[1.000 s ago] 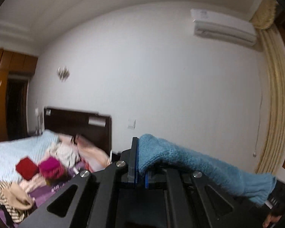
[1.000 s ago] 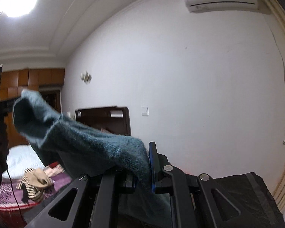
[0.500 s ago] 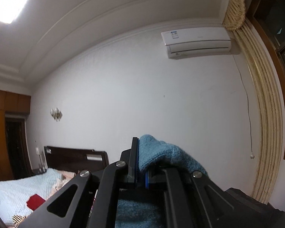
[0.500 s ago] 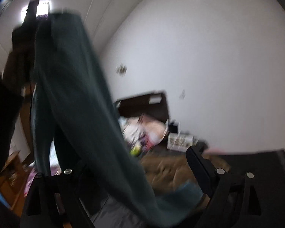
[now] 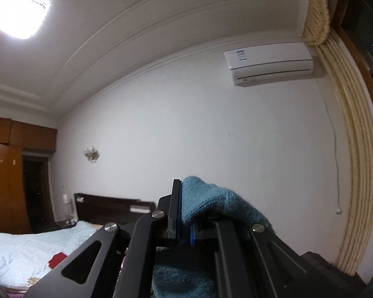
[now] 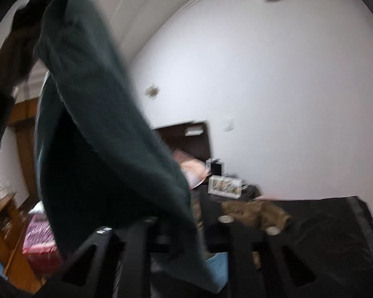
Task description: Fold clothes
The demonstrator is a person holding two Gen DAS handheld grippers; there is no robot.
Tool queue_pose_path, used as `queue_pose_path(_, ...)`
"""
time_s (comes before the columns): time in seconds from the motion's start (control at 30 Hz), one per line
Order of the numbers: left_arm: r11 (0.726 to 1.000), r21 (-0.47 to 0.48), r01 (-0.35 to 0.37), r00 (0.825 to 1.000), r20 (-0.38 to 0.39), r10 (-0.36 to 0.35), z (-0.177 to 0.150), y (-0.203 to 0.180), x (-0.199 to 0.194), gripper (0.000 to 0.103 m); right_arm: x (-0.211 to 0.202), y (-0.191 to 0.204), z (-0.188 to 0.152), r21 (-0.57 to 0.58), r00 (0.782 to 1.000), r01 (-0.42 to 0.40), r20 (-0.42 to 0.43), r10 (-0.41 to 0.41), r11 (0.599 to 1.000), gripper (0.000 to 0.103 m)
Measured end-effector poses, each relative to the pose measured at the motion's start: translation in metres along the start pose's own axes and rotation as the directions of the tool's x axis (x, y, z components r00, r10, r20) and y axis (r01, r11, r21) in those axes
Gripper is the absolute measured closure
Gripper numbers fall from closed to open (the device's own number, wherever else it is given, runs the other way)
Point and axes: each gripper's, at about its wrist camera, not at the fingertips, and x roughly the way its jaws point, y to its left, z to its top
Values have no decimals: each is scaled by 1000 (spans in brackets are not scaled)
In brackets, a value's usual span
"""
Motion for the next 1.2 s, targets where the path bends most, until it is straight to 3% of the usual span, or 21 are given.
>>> queue_pose_path(0.1,1000,-22,-21,999,-32,20,-11,16,-10,98,-15,-25,22,54,992,90,81,-94,994,93)
queue_pose_path(0.23,999,-33,0,997,-75,-3,-32,22,-16,98,-48,-43,52,61,959,206,188,-214,977,93)
queue_pose_path(0.47,995,-71,75,989,-126,-84,-61,18,-33,98,-103,-48,90,25,863,387,342,-372,922,93)
queue_pose_path(0.67,985,-60,164,972,-162,-172,-82,4,-49,96,-136,-40,100,-9,771,521,435,-466,854,93)
queue_pose_path(0.83,961,-58,269,943,-189,-275,-97,-11,-59,94,-145,-50,99,-7,712,610,444,-544,792,93)
queue_pose_path(1.0,930,-54,364,905,-217,-367,-112,-38,-45,94,-159,-63,98,-1,650,689,444,-617,725,93)
queue_pose_path(1.2,887,-102,451,825,-333,-457,-156,-74,6,94,-170,-80,95,3,571,773,434,-697,635,93)
